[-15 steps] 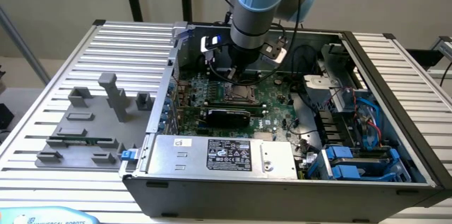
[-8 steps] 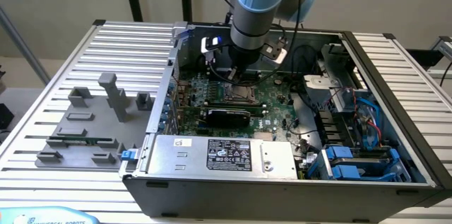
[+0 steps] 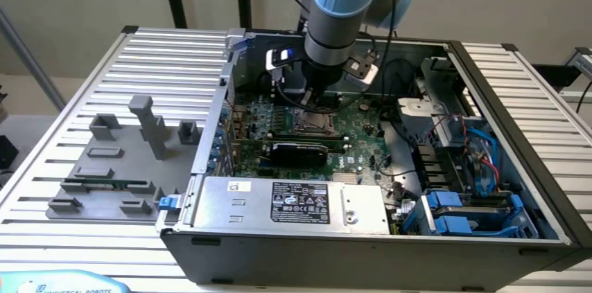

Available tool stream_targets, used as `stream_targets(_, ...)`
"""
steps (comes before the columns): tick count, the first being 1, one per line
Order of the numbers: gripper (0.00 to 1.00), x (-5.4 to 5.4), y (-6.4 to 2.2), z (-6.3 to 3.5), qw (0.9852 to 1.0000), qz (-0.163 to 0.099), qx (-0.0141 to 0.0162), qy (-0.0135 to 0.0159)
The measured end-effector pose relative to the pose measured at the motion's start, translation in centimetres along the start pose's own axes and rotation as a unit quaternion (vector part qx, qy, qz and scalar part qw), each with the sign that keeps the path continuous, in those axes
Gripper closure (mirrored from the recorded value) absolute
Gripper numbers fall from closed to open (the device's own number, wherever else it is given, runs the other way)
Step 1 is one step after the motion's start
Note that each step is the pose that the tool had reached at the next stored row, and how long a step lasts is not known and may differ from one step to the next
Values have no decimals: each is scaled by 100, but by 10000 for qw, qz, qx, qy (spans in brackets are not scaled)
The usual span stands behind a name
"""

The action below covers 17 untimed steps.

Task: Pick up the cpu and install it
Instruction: 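Install the first cpu locking lever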

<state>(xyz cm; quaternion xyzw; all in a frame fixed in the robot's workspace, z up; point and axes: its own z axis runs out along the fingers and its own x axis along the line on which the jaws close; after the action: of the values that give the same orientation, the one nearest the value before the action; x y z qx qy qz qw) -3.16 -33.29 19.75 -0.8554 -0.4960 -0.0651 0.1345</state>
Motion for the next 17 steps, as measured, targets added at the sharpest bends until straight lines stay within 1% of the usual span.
stream_targets(8,89,18,39,11,10000,0,-2,-3)
stream_targets(17,89,56,114,19,10000,-1,-2,-1)
